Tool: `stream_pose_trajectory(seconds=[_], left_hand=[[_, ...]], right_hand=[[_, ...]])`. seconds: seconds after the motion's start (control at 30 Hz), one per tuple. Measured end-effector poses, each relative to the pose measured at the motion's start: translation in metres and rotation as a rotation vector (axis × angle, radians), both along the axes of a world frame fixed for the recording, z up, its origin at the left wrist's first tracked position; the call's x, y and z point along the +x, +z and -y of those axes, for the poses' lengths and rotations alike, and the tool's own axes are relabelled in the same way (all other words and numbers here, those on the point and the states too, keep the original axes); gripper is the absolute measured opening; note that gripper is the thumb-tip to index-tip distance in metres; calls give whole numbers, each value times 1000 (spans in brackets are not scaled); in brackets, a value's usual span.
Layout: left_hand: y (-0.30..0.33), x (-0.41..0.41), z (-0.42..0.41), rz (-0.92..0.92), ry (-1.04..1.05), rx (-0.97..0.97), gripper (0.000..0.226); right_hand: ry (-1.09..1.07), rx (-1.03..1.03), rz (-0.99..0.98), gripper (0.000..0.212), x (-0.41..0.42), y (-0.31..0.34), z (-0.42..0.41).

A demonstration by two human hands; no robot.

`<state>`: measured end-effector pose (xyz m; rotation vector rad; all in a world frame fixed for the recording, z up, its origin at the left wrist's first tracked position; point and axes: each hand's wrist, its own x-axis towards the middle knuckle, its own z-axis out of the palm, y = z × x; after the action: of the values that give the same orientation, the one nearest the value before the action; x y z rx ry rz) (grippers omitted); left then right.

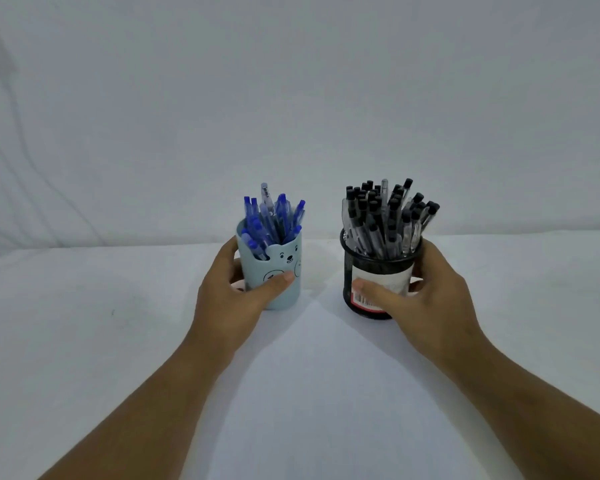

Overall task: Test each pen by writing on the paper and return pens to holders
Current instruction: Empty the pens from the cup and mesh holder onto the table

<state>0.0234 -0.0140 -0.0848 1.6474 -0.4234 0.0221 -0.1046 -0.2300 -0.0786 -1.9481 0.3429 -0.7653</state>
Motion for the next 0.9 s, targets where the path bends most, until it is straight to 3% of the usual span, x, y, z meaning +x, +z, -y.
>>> stream_pose_trajectory(seconds=[0.33, 0.6, 0.73, 0.9], left_hand=[[30, 2, -20, 115, 90, -67, 76], [46, 3, -134, 320, 188, 327, 71], [34, 4, -196, 415, 185, 472, 72], [19, 6, -243, 687, 246, 722, 76]], right_hand=[[44, -244, 5, 60, -4, 16, -31], [107, -472, -91, 68, 1, 39, -72], [162, -522, -140, 62, 13, 45, -102], [199, -632, -179, 63, 30, 48, -135]])
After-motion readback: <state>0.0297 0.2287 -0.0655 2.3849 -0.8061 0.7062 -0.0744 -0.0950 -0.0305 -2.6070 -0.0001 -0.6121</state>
